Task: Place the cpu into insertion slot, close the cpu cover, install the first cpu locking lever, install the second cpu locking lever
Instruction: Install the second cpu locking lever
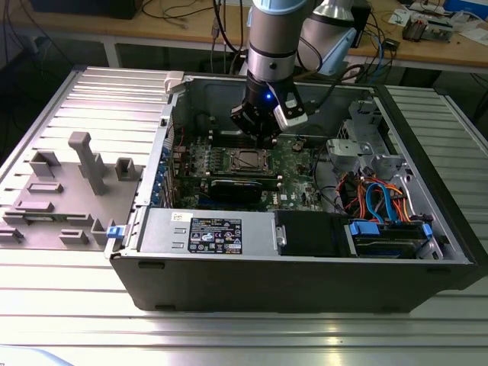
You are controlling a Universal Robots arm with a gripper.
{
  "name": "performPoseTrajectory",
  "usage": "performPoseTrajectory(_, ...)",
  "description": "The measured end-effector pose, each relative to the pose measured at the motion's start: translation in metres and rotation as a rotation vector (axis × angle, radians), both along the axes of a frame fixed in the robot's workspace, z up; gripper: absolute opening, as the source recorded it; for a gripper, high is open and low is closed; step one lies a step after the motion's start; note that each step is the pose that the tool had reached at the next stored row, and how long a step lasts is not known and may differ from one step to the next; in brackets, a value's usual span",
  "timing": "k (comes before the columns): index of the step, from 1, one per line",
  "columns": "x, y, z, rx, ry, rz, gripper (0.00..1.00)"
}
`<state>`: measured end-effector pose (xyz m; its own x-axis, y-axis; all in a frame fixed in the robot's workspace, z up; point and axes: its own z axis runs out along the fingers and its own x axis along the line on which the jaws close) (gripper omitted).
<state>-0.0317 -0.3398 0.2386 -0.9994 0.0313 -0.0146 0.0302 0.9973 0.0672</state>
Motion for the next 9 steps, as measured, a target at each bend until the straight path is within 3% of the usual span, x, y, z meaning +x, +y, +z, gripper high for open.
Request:
performPoseTrajectory(2,0.0000,0.0000,0.0026,0.0000,0.0000,0.000,0.11)
performPoseTrajectory(9,0.0000,-0.0010,0.0027,-0.0008,0.0001,0.000,0.11)
